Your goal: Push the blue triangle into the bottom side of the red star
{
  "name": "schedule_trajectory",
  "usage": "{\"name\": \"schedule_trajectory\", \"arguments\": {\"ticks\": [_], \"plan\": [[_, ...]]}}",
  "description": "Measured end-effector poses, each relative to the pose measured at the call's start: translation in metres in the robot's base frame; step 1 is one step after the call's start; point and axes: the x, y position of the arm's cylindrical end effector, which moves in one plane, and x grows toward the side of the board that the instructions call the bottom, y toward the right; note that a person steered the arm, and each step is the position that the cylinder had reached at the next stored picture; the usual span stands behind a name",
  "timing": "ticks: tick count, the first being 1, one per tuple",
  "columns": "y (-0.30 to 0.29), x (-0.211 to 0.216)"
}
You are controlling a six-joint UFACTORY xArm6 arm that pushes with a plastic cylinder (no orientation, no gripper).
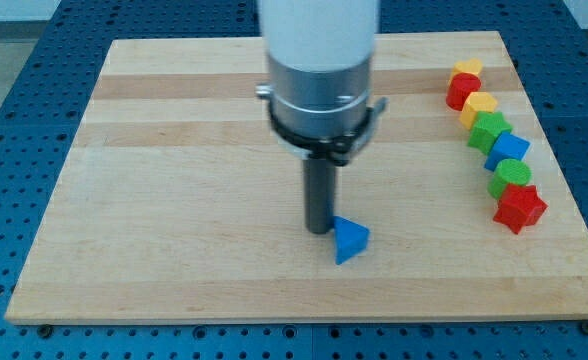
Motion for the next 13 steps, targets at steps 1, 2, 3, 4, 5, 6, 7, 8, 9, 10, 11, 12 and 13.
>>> {"name": "schedule_trajectory", "arguments": {"ticks": [1, 2, 3, 4, 5, 6, 7, 8, 9, 10, 11, 12, 13], "plan": [[0.043, 0.006], [0.033, -0.003], [-0.009, -0.012], [-0.052, -0.003], [-0.061, 0.022], [-0.039, 0.033], [0.015, 0.033], [0.074, 0.033], [0.118, 0.033], [0.149, 0.033], [0.144, 0.038], [0.132, 0.064], [0.134, 0.083]]}}
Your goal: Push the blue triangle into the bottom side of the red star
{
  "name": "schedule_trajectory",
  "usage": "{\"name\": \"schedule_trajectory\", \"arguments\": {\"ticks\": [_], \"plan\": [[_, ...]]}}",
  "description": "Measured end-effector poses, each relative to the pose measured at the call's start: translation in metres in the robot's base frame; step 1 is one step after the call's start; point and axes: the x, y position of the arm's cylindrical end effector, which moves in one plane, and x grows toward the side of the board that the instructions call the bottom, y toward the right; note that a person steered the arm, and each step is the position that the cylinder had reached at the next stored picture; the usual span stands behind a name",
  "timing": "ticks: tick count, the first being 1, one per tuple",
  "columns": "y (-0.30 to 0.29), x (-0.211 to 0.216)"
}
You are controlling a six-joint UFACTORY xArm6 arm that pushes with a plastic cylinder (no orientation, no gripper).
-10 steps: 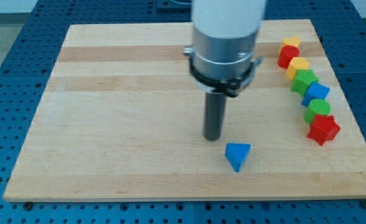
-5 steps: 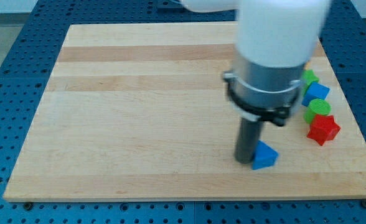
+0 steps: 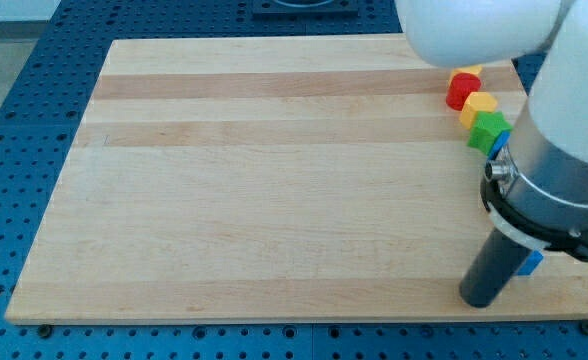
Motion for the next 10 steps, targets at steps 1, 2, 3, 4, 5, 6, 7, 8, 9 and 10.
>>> {"name": "schedule_trajectory", "arguments": {"ticks": [1, 2, 3, 4, 5, 6, 7, 8, 9, 10], "plan": [[0.007, 0.0], [0.007, 0.0], [0.007, -0.002], [0.007, -0.008], [0.008, -0.012], [0.011, -0.018], [0.011, -0.027], [0.011, -0.041], [0.011, -0.045], [0.009, -0.041]]}}
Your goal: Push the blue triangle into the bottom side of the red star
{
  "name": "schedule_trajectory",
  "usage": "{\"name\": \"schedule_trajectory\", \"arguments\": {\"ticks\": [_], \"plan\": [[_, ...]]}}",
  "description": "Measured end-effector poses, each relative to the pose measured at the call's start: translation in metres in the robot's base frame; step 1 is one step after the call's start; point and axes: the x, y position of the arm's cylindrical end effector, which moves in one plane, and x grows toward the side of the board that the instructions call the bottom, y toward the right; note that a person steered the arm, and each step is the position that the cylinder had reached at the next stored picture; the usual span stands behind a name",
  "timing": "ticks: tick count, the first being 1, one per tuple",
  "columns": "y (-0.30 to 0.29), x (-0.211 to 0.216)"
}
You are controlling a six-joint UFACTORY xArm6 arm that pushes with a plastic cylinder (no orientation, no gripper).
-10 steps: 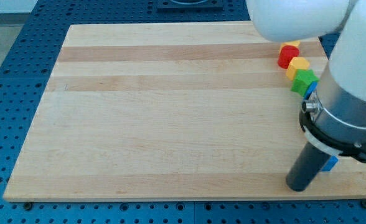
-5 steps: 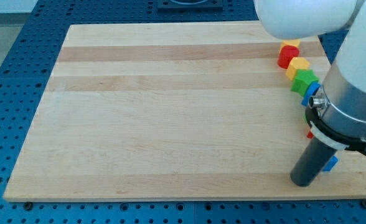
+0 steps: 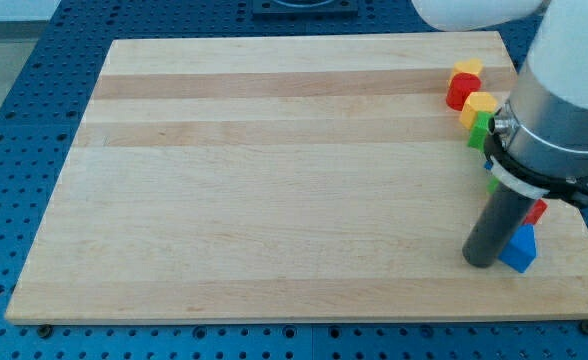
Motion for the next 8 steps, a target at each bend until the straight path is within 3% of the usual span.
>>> {"name": "schedule_trajectory", "arguments": {"ticks": [2, 8], "plan": [[0.007, 0.032], [0.014, 0.012]]}}
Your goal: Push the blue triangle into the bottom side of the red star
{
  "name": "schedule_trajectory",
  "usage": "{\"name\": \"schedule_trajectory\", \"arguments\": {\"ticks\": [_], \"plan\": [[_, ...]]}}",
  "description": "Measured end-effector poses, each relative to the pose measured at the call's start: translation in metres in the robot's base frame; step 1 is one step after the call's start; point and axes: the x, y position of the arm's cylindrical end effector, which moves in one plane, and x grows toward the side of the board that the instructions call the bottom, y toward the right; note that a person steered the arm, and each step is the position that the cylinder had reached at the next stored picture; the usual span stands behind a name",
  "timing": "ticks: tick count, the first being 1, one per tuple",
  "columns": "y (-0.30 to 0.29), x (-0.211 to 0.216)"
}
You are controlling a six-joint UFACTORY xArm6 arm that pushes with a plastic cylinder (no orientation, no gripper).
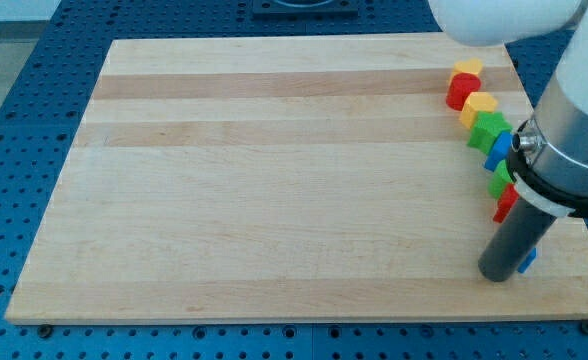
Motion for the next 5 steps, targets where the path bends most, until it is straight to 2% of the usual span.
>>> {"name": "schedule_trajectory", "arguments": {"ticks": [4, 5], "plan": [[0.0, -0.026], [-0.004, -0.008]]}}
